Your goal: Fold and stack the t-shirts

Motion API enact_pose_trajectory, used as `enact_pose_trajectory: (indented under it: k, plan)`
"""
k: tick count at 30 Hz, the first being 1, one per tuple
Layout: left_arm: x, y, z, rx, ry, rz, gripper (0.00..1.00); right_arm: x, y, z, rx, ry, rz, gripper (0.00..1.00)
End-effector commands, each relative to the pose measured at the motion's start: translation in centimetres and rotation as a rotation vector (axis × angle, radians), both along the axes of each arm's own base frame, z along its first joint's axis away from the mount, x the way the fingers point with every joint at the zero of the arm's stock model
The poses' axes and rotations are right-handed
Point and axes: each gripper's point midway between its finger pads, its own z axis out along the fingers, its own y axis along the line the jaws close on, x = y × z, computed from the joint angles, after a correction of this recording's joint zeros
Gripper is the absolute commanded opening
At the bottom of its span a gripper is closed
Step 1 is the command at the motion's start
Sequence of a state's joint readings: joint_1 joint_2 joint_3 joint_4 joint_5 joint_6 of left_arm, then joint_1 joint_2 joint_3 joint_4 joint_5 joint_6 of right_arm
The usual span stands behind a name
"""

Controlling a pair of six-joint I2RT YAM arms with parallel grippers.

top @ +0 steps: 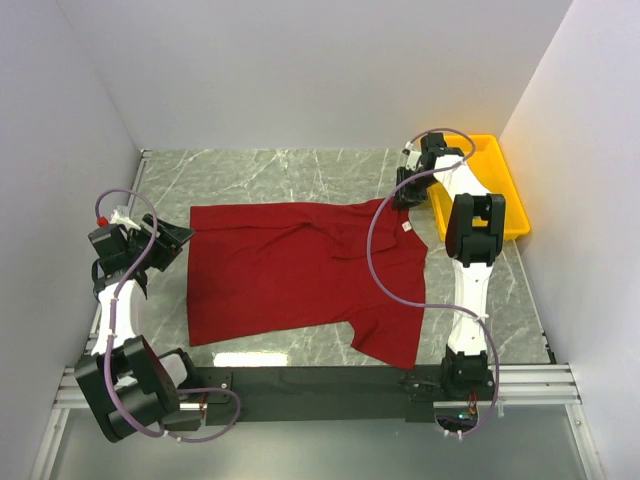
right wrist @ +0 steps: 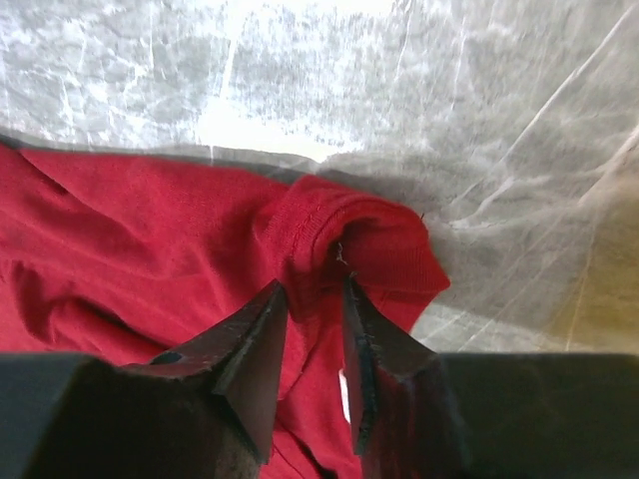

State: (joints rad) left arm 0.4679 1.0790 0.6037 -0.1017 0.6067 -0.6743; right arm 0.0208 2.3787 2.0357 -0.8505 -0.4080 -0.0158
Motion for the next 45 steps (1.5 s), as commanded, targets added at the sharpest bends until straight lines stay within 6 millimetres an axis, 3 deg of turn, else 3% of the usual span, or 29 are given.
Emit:
enact_pose_trajectory:
  k: [1,5,10,13,18,27,29,34,39,40,45]
  plan:
    - [0.9,0.3,1.5,0.014,-0.057,-0.013,0.73,0.6,0.6,1.0,-0.001,-0.017,0.006,0.35]
    - [1.1,0.3,1.3,0.003,-0.055,-0.013,0.73,0.8,1.0,1.0,0.007,-0.017,0.021,0.24]
    - [1.4,0.6,1.3,0.009,-0.050,-0.014,0.73,2.0,0.1,2.5,-0.042,-0.100,0.021,0.00]
    - [1.7,0.7,1.1,0.011,-0.044,-0.016,0.73,3.3,-0.6,4.0,-0.093,-0.169,0.023,0.00]
    - [2.1,1.0,0.9,0.014,-0.035,-0.016,0.73,4.7,-3.0,4.4,-0.224,-0.220,0.001,0.00]
    - [4.0,2.1,0.0,0.007,-0.010,-0.009,0.72,5.3,-2.8,3.7,-0.221,-0.227,0.008,0.00]
    - [5.1,2.5,0.5,0.014,-0.043,-0.012,0.72,5.2,-2.9,3.4,-0.220,-0.220,0.008,0.00]
    - [8.3,3.7,-0.3,0.017,-0.017,-0.018,0.70,5.2,-2.8,3.2,-0.218,-0.225,0.010,0.00]
    - [11.9,4.4,-2.7,0.051,0.060,-0.043,0.66,5.2,-2.5,3.2,-0.200,-0.222,0.009,0.00]
    - [12.1,4.6,-4.3,0.055,0.109,-0.041,0.65,5.2,-2.3,3.3,-0.195,-0.222,0.009,0.00]
    - [14.9,5.0,-5.5,0.089,0.156,-0.067,0.60,5.2,-2.3,3.4,-0.190,-0.220,0.012,0.00]
